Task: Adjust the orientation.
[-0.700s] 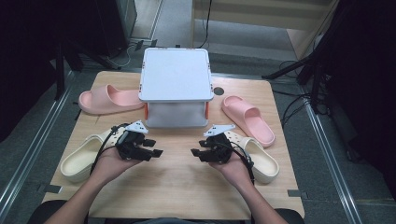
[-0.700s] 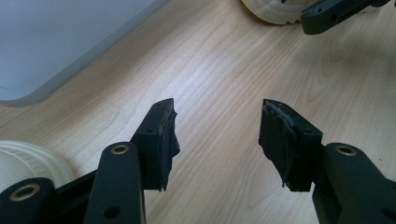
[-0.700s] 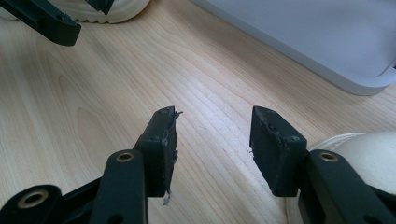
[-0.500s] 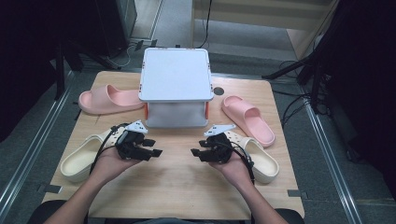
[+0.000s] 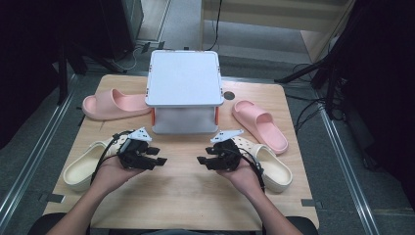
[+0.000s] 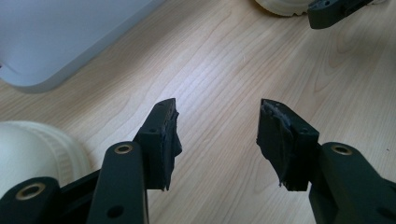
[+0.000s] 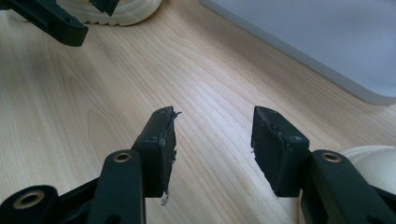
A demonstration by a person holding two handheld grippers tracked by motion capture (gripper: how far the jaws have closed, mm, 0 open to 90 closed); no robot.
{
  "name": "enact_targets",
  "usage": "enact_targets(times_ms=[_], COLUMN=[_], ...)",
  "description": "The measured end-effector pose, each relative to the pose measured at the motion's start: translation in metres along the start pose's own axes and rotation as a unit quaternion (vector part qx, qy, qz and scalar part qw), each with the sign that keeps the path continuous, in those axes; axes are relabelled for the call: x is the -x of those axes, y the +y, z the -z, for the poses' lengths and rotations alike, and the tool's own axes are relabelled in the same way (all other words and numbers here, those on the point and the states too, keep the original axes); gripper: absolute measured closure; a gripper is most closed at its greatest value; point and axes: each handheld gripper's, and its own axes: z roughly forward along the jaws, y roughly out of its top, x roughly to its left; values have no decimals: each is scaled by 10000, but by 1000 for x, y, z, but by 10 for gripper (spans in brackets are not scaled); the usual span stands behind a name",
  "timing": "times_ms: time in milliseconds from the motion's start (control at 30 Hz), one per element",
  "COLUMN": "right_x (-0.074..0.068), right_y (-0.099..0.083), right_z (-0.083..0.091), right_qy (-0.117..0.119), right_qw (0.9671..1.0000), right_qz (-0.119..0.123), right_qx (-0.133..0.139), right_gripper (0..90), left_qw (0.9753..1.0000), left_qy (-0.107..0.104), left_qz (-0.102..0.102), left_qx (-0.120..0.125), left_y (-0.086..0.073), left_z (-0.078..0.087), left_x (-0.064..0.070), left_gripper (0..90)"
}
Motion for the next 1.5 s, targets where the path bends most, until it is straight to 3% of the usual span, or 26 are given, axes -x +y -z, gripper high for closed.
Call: enact_targets(times_ms=[467, 633, 867, 1133, 1267, 1400, 1500], right_x=[-6, -9, -11, -15, -17, -20, -18], right_y=[18, 24, 32, 39, 42, 41, 41], right_z=[-14, -18, -24, -34, -36, -36, -35], right_qy=[325, 430, 531, 654, 706, 682, 673], right_qw=[9992, 9986, 9981, 9969, 9964, 9962, 9965], right_qz=[240, 305, 324, 436, 445, 517, 474], right_qx=[-55, -21, -42, -95, -123, -162, -132], right_gripper=[524, 524, 524, 526, 525, 525, 525], left_qw=[9990, 9970, 9936, 9902, 9859, 9845, 9840], left_qy=[233, 360, 667, 957, 1093, 1163, 1216], left_qz=[353, 629, 804, 909, 1071, 1140, 1215], left_qx=[144, 258, 427, 452, 680, 647, 471], left_y=[-20, -31, -45, -61, -71, -77, -82], left_z=[29, 47, 75, 96, 114, 118, 112], left_x=[1, -2, -6, -10, -14, -21, -31], left_gripper=[479, 483, 493, 498, 527, 528, 526])
